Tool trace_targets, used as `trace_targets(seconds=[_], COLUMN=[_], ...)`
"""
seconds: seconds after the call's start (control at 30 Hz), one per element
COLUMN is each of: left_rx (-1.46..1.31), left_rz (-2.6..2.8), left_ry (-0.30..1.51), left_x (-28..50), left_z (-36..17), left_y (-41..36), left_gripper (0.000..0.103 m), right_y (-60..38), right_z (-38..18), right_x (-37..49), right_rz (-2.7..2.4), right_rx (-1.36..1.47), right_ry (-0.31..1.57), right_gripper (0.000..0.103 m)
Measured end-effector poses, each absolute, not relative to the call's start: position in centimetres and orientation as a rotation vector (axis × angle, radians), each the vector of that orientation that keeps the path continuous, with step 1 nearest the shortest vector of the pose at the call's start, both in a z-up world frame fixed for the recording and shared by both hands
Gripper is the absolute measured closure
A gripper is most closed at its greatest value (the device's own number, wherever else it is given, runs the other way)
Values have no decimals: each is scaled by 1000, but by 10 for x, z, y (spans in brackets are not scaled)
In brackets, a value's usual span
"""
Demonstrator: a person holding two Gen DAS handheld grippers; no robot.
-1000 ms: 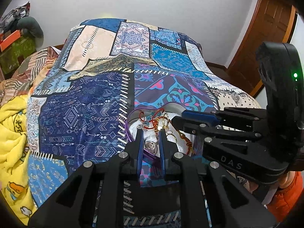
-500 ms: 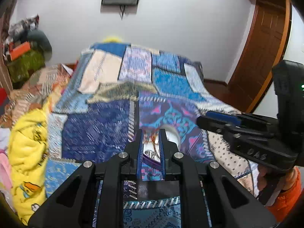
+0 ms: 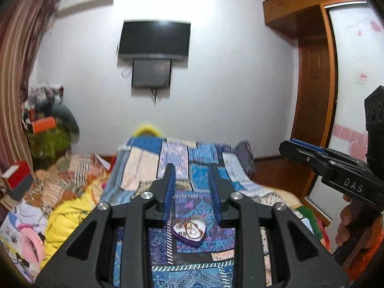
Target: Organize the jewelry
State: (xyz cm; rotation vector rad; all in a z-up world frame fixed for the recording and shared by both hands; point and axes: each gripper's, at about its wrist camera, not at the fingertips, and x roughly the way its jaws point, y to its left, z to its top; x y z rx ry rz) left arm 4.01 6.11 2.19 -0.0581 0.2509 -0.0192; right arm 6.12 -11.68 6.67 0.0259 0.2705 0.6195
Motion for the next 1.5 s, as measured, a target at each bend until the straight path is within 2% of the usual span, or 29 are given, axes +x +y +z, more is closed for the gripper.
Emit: trace_targets(seconds=[0.03, 0.07, 0.1, 0.17, 0.2, 0.3, 0.33, 0.37, 1.5], left_rx=[-53, -52, -53, -55, -53, -44, -40, -36, -51], left_rz=[-9, 1, 9, 26, 36, 79, 88, 99, 112], left_ry=[228, 211, 195, 172, 168, 139, 134, 130, 167], left_x=[30, 24, 17, 7, 4, -6, -7, -9, -1], left_z=[26, 29, 31, 34, 35, 37, 37, 37, 27], left_y=[59, 57, 57, 57, 56, 56, 56, 56, 55], left_gripper=[66, 54, 43, 30, 22, 9, 8, 6, 2], right_y=[-117, -118, -117, -116, -115, -118, -118, -119, -132], right_z=[68, 69, 71, 72, 73, 74, 74, 74, 66], right_x=[54, 51, 44, 39, 37, 34, 35, 36, 25], right_rz=[604, 593, 575, 545, 531, 500, 492, 486, 490], right_rx=[27, 27, 25, 17, 15, 31, 39, 46, 29], right_ry=[250, 237, 216, 193, 183, 161, 158, 155, 230], right_gripper=[55, 44, 42, 28, 25, 11, 3, 0, 0])
